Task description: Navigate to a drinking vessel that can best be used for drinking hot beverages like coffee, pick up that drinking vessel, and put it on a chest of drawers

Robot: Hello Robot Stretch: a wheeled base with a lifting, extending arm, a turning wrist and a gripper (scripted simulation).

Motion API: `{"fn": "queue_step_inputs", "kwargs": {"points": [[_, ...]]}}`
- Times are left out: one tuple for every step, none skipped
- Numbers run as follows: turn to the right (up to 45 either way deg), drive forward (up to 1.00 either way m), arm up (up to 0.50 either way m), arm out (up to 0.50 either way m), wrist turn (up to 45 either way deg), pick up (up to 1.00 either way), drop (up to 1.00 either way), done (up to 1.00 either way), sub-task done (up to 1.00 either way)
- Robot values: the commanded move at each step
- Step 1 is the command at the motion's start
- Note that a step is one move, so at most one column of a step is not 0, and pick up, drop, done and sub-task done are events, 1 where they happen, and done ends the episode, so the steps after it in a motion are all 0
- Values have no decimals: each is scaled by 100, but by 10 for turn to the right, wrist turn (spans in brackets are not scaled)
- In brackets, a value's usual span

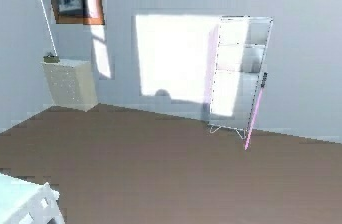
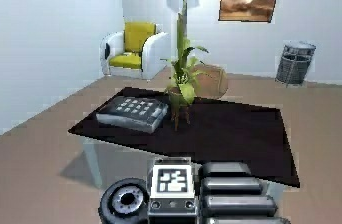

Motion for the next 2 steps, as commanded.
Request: {"fn": "queue_step_inputs", "kwargs": {"points": [[0,100,0,0,0,0,0,0,0],[180,0,0,0,0,0,0,0,0]]}}
